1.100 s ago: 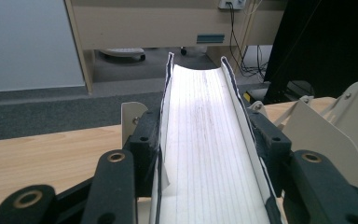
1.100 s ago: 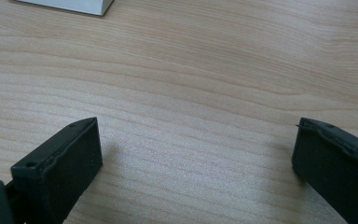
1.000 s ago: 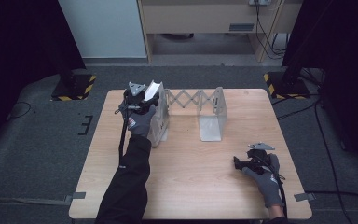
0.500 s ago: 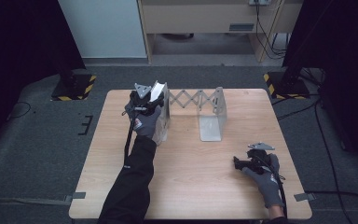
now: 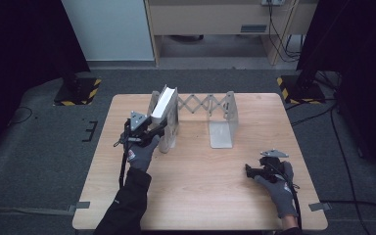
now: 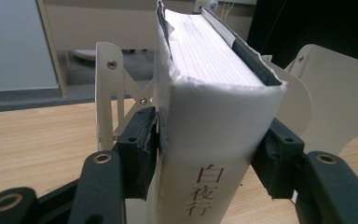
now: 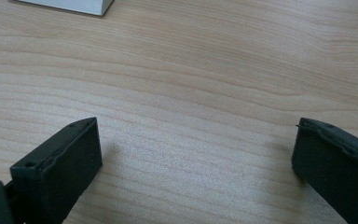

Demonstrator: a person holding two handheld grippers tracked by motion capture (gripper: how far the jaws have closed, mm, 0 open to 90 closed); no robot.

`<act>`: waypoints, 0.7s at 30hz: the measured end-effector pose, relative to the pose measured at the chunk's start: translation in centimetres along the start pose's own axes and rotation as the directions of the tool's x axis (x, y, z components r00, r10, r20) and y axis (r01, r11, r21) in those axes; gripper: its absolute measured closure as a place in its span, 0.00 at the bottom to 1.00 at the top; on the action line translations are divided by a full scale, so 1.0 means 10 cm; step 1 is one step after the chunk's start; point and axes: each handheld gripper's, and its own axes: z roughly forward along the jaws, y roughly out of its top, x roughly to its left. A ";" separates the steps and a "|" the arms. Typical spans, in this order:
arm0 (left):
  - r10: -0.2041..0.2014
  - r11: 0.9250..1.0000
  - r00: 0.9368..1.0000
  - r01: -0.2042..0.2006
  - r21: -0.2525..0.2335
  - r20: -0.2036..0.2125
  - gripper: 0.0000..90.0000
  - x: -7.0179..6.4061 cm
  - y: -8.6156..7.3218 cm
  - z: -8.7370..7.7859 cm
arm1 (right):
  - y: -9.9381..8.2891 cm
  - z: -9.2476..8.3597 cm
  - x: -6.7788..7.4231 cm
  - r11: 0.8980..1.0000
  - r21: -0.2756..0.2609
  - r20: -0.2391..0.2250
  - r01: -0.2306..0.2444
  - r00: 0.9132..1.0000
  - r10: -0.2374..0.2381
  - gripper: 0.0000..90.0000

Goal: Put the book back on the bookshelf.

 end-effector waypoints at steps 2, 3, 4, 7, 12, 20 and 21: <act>0.000 1.000 1.000 0.000 -0.001 -0.010 0.51 -0.02 0.00 0.01 | 0.00 0.00 0.00 1.000 0.000 0.000 0.000 1.000 0.000 0.02; -0.003 1.000 1.000 0.003 0.000 -0.013 0.51 -0.02 0.01 0.02 | 0.00 0.00 0.00 1.000 0.000 0.000 0.000 1.000 0.000 0.02; -0.012 1.000 1.000 0.012 0.003 -0.022 0.51 -0.03 0.02 0.03 | 0.00 0.00 0.00 1.000 0.000 0.001 0.001 1.000 -0.001 0.02; -0.018 1.000 0.999 0.019 0.005 -0.041 0.51 -0.07 0.04 0.05 | 0.00 0.00 0.00 1.000 0.000 0.001 0.001 1.000 -0.001 0.02; -0.018 1.000 0.999 0.018 -0.001 -0.047 0.50 -0.13 0.04 0.12 | 0.00 0.00 0.00 1.000 0.000 0.001 -0.002 1.000 0.002 0.02; -0.029 1.000 0.999 0.029 -0.010 -0.034 0.44 -0.19 0.06 0.26 | 0.00 0.00 0.00 1.000 0.000 0.001 0.001 1.000 -0.001 0.02; -0.026 1.000 0.999 0.026 -0.007 -0.036 0.44 -0.19 0.07 0.29 | 0.00 0.00 0.00 1.000 0.000 0.001 0.000 1.000 0.000 0.02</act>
